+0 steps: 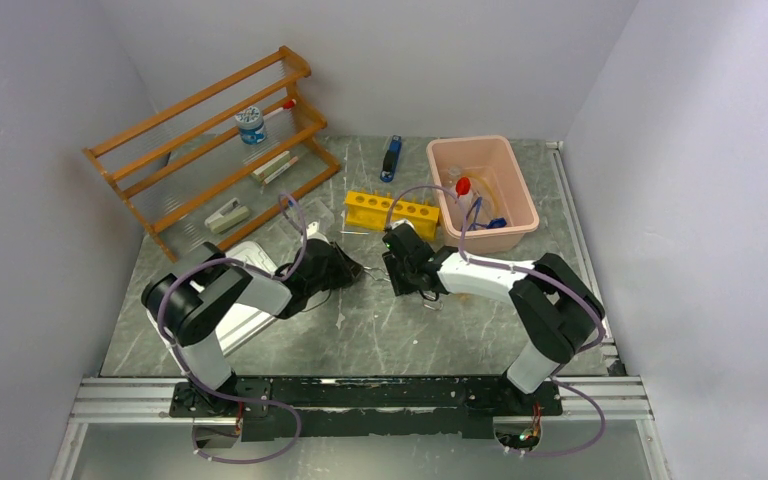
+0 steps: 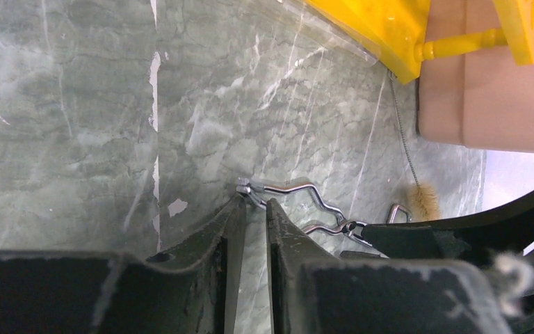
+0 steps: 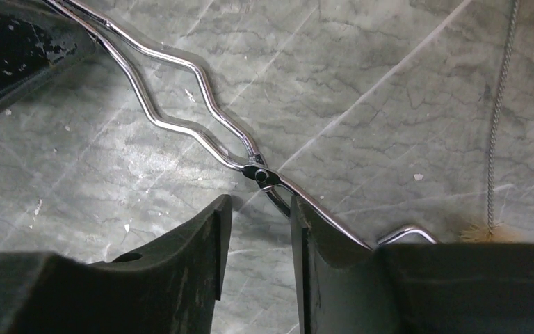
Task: Organize the chemistry lab equipment
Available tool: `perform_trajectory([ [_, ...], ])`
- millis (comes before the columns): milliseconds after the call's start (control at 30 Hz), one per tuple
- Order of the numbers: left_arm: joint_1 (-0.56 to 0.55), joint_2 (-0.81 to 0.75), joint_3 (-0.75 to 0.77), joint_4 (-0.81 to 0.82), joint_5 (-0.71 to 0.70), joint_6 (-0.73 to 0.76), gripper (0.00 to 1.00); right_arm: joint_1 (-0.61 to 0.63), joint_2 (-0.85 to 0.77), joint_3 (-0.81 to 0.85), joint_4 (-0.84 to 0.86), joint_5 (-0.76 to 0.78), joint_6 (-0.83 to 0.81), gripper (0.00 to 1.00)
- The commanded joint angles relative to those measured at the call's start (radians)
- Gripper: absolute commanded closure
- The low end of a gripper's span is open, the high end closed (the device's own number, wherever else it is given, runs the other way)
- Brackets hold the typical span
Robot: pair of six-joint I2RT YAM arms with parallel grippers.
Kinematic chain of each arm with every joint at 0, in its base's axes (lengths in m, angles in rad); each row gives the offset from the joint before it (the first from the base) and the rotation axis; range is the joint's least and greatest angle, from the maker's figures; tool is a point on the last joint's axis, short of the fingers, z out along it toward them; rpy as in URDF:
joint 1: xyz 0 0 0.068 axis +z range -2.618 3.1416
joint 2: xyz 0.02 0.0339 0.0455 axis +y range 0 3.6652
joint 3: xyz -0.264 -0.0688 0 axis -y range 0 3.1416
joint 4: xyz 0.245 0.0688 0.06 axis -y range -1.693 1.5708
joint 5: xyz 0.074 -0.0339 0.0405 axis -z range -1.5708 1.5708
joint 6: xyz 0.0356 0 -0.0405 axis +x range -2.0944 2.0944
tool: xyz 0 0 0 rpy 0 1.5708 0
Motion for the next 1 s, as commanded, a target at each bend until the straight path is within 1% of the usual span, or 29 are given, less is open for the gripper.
perform_trajectory([
  [0, -0.012, 0.035, -0.029, -0.026, 0.026, 0.031, 0.78, -0.004, 0.042, -0.021, 0.024, -0.053, 0.001, 0.62],
  [133, -0.012, 0.039, -0.006, -0.012, 0.018, 0.074, 0.77, -0.005, 0.023, -0.028, 0.033, -0.087, -0.01, 0.64],
  [267, -0.012, 0.055, 0.02, -0.016, 0.0, 0.086, 0.69, -0.006, 0.019, -0.034, 0.031, -0.1, -0.029, 0.64],
  [367, -0.011, 0.046, 0.024, -0.06, -0.053, 0.056, 0.6, -0.012, 0.023, -0.039, 0.03, -0.099, -0.038, 0.65],
  [533, -0.008, -0.006, 0.037, -0.2, -0.172, 0.017, 0.44, -0.027, 0.038, -0.035, 0.025, -0.089, -0.062, 0.66],
  [633, -0.001, -0.007, 0.06, -0.219, -0.172, 0.046, 0.36, -0.036, 0.042, -0.036, 0.028, -0.098, -0.078, 0.68],
  [733, 0.005, 0.03, 0.092, -0.227, -0.142, 0.054, 0.34, -0.04, 0.052, -0.035, 0.035, -0.112, -0.089, 0.69],
  [867, 0.028, 0.089, 0.103, -0.15, -0.069, 0.087, 0.35, -0.042, 0.068, -0.028, 0.038, -0.136, -0.096, 0.71],
  [967, 0.047, 0.114, 0.09, -0.097, -0.054, 0.089, 0.35, -0.042, 0.079, -0.021, 0.035, -0.155, -0.112, 0.72],
])
